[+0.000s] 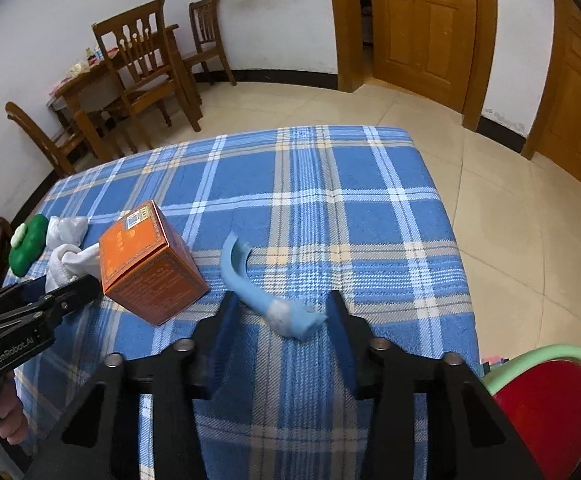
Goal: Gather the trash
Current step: 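Lower the right gripper onto the blue plastic toy and close, then carry the blue toy over the bucket while the left gripper carries the white sock bundle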
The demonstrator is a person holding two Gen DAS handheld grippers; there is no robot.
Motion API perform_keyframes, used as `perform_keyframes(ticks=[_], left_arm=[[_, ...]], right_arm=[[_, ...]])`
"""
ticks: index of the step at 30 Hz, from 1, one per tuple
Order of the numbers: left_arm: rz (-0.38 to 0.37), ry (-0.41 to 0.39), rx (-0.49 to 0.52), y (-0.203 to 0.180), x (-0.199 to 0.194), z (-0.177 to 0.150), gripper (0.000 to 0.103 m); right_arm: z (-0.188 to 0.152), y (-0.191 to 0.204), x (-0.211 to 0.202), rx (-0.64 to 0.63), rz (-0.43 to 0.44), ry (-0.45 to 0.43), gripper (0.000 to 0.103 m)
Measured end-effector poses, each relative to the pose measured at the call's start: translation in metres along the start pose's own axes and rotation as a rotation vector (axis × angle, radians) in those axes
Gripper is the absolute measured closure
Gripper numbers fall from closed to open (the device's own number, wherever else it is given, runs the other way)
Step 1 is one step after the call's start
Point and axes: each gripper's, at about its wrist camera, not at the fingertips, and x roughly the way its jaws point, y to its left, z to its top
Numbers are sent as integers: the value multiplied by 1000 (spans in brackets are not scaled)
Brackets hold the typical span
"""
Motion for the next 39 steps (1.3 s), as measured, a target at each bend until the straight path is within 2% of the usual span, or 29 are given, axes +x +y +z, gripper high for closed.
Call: perform_keyframes(ticks=[4, 10, 22, 39], left_arm=[[-7, 5, -12, -2, -4, -4, 63], [-35, 17, -48, 5, -14, -12, 65], [-80, 14, -42, -7, -44, -35, 65], [-168, -10, 48, -63, -87, -52, 64]], right_arm=[[-7, -2, -4, 7, 12, -5, 73], [-21, -7, -16, 34, 26, -18, 77], [-50, -21, -60, 128, 55, -69, 77], [-107, -61, -131, 326, 40, -147, 77]])
